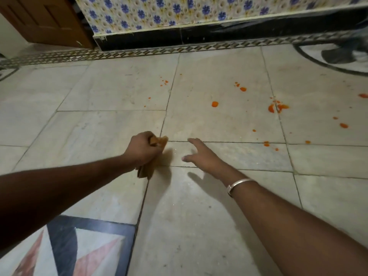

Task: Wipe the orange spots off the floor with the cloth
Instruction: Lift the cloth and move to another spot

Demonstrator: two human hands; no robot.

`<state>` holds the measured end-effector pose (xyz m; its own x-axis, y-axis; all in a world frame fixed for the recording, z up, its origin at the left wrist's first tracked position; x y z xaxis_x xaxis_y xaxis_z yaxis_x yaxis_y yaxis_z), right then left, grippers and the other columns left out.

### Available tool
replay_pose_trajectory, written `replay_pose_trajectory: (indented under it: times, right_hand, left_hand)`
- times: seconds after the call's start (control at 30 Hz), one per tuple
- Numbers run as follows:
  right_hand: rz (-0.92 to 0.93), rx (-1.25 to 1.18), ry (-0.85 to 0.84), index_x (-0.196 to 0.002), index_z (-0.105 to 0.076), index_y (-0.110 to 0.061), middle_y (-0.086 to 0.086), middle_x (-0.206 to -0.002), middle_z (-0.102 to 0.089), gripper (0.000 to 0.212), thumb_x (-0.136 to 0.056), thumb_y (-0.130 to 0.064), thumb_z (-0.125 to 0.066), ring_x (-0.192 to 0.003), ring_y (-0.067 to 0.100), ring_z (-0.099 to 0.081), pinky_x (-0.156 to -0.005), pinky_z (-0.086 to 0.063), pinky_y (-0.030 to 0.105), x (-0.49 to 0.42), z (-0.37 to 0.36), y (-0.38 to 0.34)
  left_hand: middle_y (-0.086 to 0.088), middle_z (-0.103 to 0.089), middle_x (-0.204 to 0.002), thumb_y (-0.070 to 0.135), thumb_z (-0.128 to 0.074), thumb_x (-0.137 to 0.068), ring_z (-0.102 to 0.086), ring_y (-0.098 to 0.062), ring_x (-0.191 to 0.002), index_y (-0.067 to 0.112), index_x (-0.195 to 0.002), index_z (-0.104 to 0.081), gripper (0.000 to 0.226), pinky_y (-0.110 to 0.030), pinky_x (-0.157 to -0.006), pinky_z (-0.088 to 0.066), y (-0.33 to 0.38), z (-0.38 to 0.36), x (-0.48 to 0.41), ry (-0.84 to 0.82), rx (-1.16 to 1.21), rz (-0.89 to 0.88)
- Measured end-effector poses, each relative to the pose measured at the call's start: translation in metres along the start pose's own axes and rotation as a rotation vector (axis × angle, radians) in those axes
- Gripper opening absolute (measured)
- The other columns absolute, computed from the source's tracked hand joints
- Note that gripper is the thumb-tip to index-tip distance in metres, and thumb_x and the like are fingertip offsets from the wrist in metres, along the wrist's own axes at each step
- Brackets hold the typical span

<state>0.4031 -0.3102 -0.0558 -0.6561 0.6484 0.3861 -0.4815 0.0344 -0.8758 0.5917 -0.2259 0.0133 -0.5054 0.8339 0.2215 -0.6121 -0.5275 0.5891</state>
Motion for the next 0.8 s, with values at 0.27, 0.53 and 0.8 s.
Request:
replay_pose_trajectory:
  times: [0.27, 0.53, 0.8]
  right_hand:
    - [0.064, -0.613, -0.089, -0.138, -0.059, -0.012, 0.012, -0.130, -0.070, 0.065, -0.082, -0.036, -0.081, -0.122, 0.032, -0.066, -0.100, -0.055, 0.052, 0.031, 0.080, -0.064]
    - [0.055, -0.329, 0.268, -0.131, -0.061, -0.010, 0.014, -0.126, -0.071, 0.036, -0.098, -0.025, -0.059, -0.111, 0.031, -0.070, -0.089, -0.061, 0.042, 0.135, 0.259, -0.137]
    - [0.023, -0.142, 0.537, -0.118, -0.065, -0.015, 0.005, -0.113, -0.075, 0.034, -0.087, -0.010, -0.077, -0.101, 0.022, -0.075, -0.078, -0.063, 0.031, 0.258, 0.384, -0.129]
  left_hand:
    - [-0.014, -0.058, -0.092, 0.012, -0.049, -0.100, -0.061, -0.028, -0.072, 0.005, -0.104, -0.061, 0.015, -0.033, -0.056, -0.048, 0.138, 0.013, 0.016, -0.318, 0.594, -0.164]
    - [-0.011, -0.074, -0.109, 0.018, -0.085, -0.082, -0.077, -0.025, -0.087, 0.009, -0.131, -0.060, 0.056, -0.031, -0.056, -0.058, 0.293, -0.014, 0.018, -0.447, 0.619, -0.317]
    - [0.001, -0.072, -0.076, 0.003, -0.069, -0.094, -0.071, -0.012, -0.061, 0.010, -0.109, -0.067, 0.017, -0.029, -0.050, -0.053, 0.444, -0.051, 0.042, -0.709, 0.583, -0.522]
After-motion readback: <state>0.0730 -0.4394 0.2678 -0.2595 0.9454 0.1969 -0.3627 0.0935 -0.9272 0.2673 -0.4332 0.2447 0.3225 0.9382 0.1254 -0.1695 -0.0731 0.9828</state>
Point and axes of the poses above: each hand's wrist, its own x-axis away from the middle knuckle, its own z-axis out of the back of the hand, y = z × x, the point moved 5 cm from there along -x, towards the middle knuckle
